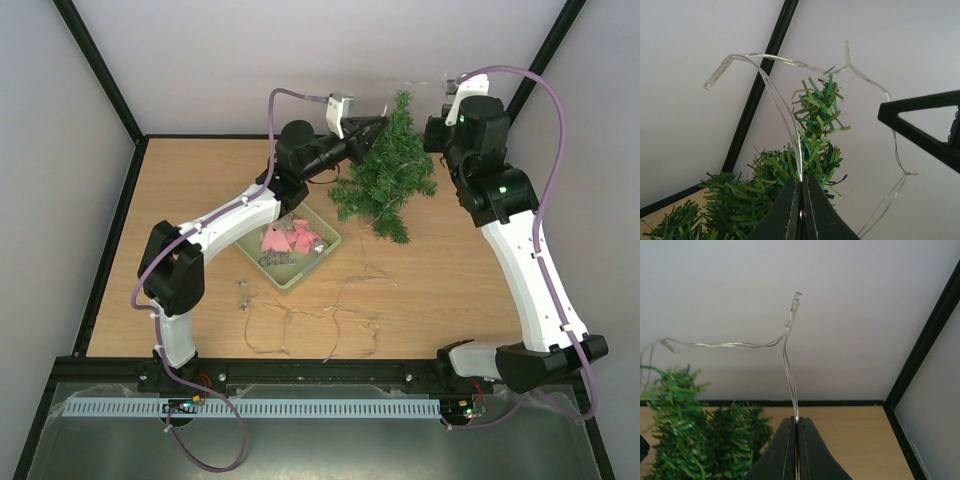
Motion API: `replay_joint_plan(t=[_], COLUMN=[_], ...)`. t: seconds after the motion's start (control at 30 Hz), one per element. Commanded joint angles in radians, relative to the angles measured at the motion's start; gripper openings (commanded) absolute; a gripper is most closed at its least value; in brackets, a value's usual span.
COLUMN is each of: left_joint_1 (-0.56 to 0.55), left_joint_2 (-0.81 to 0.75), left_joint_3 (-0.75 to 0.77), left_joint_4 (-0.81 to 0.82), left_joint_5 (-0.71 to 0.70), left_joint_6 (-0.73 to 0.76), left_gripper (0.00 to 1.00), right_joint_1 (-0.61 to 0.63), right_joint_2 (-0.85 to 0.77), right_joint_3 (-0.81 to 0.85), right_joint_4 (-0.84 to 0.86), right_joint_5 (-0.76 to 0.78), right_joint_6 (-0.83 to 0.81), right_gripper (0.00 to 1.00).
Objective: Decorate the small christmas tree
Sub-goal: Wrap the decoration item around the Christmas tree.
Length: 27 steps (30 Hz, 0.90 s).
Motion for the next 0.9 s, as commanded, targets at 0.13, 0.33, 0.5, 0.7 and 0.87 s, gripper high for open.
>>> replay_joint_plan(t=[0.13, 0.33, 0.5, 0.7, 0.87], left_joint_1=[0.006, 0.006, 0.006, 0.006, 0.006], left_joint_2=[0.010, 0.011, 0.005, -0.002, -0.022], left_joint_3=[0.024, 0.016, -0.003, -0.017, -0.034], left_joint_4=[-0.020, -0.013, -0.010, -0.008, -0.003], left_joint_5=[0.027, 0.043, 0.045, 0.063, 0.066], left_joint_6=[-0.005, -0.022, -0.022, -0.034, -0.033], left_gripper=[0.03, 0.04, 0.05, 0.09, 0.11], right_joint_1=[-0.007, -0.007, -0.007, -0.006, -0.006], right_joint_2=[-0.016, -0.095, -0.140, -0.165, -0.191], right_joint_3=[-0.035, -0.089, -0.174, -0.245, -0.286], right_joint_4=[-0.150, -0.168, -0.147, -0.065, 0.038], right_joint_5=[0.014, -0.124, -0.254, -0.388, -0.447], right_joint_6=[0.049, 0.075, 0.098, 0.166, 0.253], right_gripper=[0.02, 0.02, 0.02, 0.02, 0.02])
